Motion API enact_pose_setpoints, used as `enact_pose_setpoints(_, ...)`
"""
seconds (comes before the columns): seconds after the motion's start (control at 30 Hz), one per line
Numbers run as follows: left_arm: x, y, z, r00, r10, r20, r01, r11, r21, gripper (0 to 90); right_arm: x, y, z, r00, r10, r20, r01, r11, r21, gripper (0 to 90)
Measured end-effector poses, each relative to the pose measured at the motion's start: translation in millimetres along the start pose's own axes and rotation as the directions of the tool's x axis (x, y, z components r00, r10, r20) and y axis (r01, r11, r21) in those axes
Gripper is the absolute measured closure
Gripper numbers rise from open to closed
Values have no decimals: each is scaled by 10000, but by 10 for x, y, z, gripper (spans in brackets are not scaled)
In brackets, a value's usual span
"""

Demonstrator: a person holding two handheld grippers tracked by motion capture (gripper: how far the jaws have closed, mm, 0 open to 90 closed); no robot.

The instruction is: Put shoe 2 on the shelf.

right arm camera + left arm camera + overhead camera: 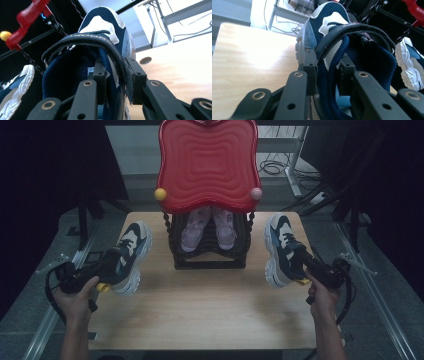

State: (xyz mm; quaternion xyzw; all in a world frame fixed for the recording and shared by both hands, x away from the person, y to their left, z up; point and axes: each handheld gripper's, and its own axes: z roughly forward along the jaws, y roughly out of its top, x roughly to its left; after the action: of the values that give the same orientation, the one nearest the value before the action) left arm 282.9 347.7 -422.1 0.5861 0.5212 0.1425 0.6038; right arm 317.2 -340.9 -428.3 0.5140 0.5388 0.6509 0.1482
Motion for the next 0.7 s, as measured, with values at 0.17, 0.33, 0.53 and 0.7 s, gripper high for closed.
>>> enact_pose_setpoints(0.17,-27,109,34,9999,41,97,-40,9998,-173,742,50,105,54,9999,-111,29,112,9999,-84,729)
enact_pose_setpoints(0.33,-51,194,74,9999,94,86,-92,9997,-205,742,90,166,111,9999,-168,-17,168,9998,-64,729)
enact_pose_setpoints(0.53,-54,276,94,9999,113,-104,-116,9996,-241,742,116,251,135,9999,-166,36,167,9998,-144,729)
enact_pose_setpoints(0.7,-68,356,87,9997,189,-157,-195,9991,-383,742,143,325,137,9996,-275,108,278,9994,-214,729)
